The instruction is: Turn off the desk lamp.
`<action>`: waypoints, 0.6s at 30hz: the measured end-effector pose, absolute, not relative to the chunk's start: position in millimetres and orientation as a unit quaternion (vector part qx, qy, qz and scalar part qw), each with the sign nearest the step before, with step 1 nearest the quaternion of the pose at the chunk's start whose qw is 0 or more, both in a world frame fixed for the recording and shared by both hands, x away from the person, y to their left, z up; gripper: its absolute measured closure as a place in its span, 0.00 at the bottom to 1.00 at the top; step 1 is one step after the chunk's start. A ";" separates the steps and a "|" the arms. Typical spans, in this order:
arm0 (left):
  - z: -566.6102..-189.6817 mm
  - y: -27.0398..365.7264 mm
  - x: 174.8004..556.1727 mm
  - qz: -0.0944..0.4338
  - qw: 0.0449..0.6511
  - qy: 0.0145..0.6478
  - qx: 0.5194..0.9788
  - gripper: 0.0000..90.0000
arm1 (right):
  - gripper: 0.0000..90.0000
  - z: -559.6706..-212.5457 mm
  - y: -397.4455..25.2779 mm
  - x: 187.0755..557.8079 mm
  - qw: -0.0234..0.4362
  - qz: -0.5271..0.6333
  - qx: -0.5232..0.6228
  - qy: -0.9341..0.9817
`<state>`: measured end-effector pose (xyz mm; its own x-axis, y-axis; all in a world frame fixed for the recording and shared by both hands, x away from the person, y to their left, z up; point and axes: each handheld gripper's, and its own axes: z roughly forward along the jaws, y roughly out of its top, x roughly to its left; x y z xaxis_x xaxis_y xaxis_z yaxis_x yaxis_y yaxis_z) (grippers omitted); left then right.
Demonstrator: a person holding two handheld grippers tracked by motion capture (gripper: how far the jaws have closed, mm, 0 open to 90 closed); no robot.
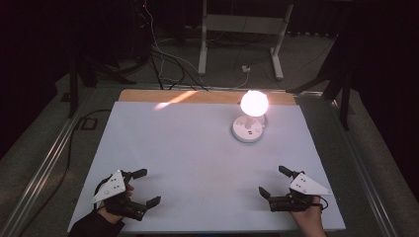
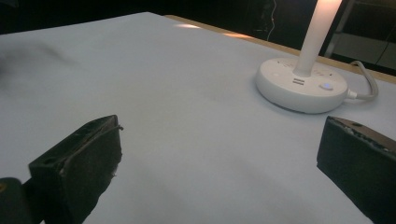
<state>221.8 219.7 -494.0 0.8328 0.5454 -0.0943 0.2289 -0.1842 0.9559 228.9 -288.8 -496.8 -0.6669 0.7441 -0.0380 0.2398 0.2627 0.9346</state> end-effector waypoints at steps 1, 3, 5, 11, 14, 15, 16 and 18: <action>-493.9 219.6 221.8 0.134 0.587 0.257 0.756 0.01 | 0.00 -496.7 -288.7 228.9 0.244 0.513 0.325 0.756; -494.1 219.3 221.8 0.135 0.584 0.257 0.758 0.01 | 0.00 -496.6 -288.5 229.0 0.243 0.513 0.326 0.756; -494.8 218.5 221.8 0.136 0.576 0.256 0.764 0.01 | 0.00 -496.5 -288.3 229.0 0.241 0.515 0.325 0.755; -494.8 218.4 222.2 0.134 0.578 0.257 0.763 0.01 | 0.00 -496.5 -287.2 228.9 0.241 0.513 0.323 0.758; -494.5 219.2 222.3 0.133 0.581 0.258 0.760 0.01 | 0.00 -496.9 -286.3 229.2 0.243 0.508 0.322 0.761; -494.4 219.2 222.1 0.134 0.580 0.257 0.761 0.01 | 0.00 -496.8 -286.0 228.9 0.243 0.508 0.322 0.761; -494.4 219.2 222.1 0.134 0.580 0.257 0.761 0.01 | 0.00 -496.8 -286.0 228.9 0.243 0.508 0.322 0.761; -494.3 219.0 222.1 0.133 0.581 0.257 0.761 0.01 | 0.00 -496.4 -285.4 228.5 0.248 0.506 0.318 0.763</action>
